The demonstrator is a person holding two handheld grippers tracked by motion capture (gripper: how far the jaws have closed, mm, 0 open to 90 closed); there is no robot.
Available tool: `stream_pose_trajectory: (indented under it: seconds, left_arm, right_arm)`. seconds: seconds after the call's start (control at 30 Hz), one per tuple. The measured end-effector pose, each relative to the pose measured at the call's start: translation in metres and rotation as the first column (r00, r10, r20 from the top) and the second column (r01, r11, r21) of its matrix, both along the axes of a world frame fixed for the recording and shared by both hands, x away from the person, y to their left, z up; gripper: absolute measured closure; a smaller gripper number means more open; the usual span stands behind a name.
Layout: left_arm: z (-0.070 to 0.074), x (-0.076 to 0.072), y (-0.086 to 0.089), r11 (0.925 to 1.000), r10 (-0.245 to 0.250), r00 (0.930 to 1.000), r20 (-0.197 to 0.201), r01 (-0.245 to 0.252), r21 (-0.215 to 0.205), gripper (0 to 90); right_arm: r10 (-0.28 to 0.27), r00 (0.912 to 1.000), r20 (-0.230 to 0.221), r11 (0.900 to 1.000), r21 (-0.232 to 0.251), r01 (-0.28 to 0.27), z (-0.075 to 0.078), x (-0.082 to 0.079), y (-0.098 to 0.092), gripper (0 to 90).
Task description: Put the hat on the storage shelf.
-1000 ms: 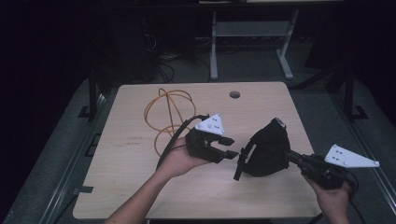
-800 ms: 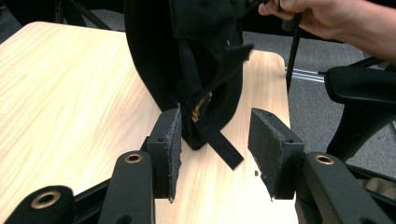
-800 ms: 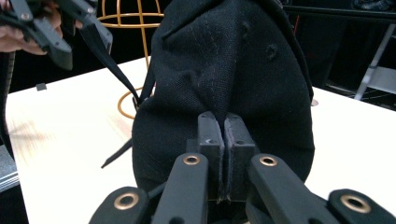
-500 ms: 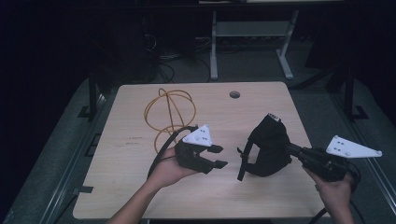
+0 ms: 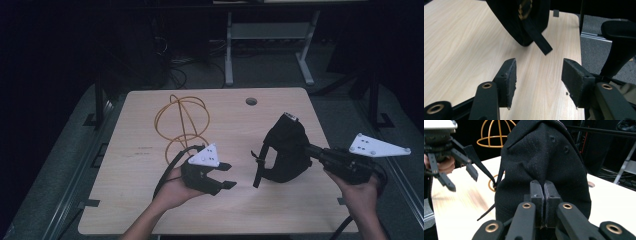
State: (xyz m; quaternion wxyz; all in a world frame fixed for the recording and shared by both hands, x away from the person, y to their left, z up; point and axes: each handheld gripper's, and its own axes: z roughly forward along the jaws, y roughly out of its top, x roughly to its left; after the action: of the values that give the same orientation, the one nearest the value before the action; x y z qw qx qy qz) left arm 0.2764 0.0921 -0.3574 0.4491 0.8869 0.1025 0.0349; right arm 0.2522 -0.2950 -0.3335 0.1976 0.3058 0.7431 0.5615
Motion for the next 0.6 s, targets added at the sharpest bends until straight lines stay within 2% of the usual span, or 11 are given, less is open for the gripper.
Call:
stream_pose_trajectory:
  seconds: [0.23,0.6]
  left_arm:
    - [-0.013,-0.003,0.006,0.9999,0.008,0.9999,-0.009,-0.008,0.014,41.4]
    - [-0.029,-0.009,0.01,0.9991,0.016,0.9998,0.008,-0.016,0.039,38.4]
  right_arm:
    - [0.017,0.9999,0.003,1.0,-0.017,-0.017,0.011,0.007,0.007,87.8]
    - [0.038,0.9991,-0.016,0.999,-0.019,-0.039,0.021,0.018,0.017,87.8]
